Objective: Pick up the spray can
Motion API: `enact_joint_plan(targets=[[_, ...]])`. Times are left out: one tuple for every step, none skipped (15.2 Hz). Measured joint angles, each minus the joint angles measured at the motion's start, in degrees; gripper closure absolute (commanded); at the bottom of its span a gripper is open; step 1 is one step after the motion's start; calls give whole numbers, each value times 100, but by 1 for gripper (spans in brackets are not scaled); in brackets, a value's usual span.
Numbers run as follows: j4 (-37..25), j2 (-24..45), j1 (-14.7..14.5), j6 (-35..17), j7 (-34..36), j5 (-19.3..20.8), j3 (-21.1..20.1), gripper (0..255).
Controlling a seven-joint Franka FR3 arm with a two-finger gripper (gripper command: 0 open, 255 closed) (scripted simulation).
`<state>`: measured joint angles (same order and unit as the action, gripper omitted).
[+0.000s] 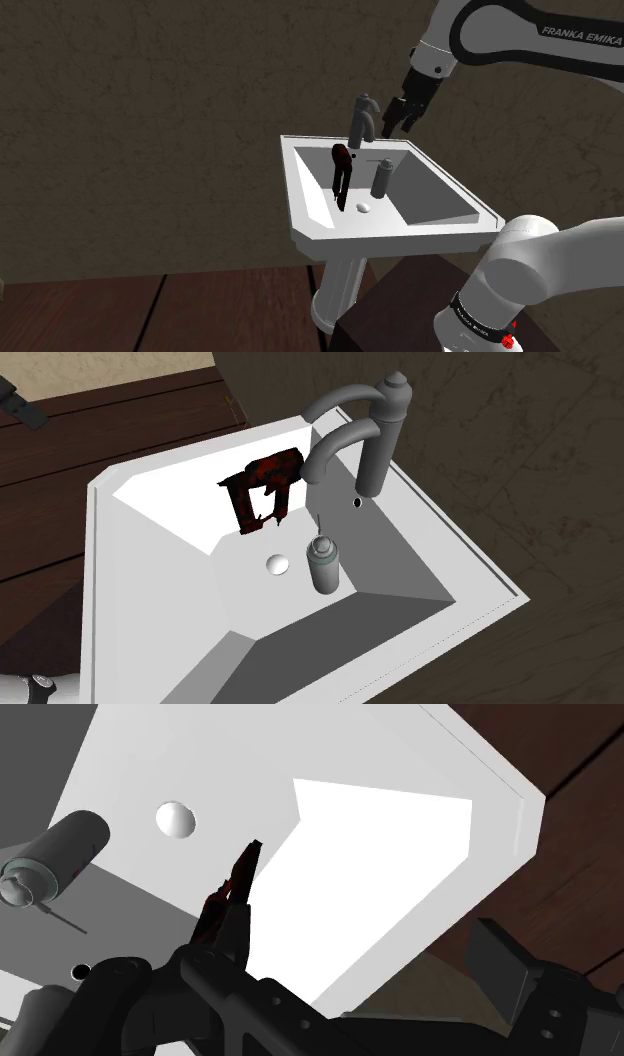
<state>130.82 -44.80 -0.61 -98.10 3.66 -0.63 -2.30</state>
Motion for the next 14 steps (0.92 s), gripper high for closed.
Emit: enact_joint_plan(targets=[[0,0,0,0,0,0,0,0],[19,41,19,-51,-36,29,36,0],[90,65,46,-129,-86,69,86,0],[147,172,79,-272,-140,115,140,0],[140,314,118,-389,-206,170,208,0],[157,410,155,-485,-269,220,272,0],[137,529,198,-569,-346,277,350,0],[175,651,233,-709,-405,325,414,0],[236,731,271,-835,-466,374,479,0],[271,844,305,-967,-515,418,535,0],[239,1003,349,-1084,-601,471,623,0],[169,1157,393,-1156,-692,521,712,0],[150,1297,433,-1266,-762,566,787,0],[132,1457,458,-1393,-800,596,837,0]])
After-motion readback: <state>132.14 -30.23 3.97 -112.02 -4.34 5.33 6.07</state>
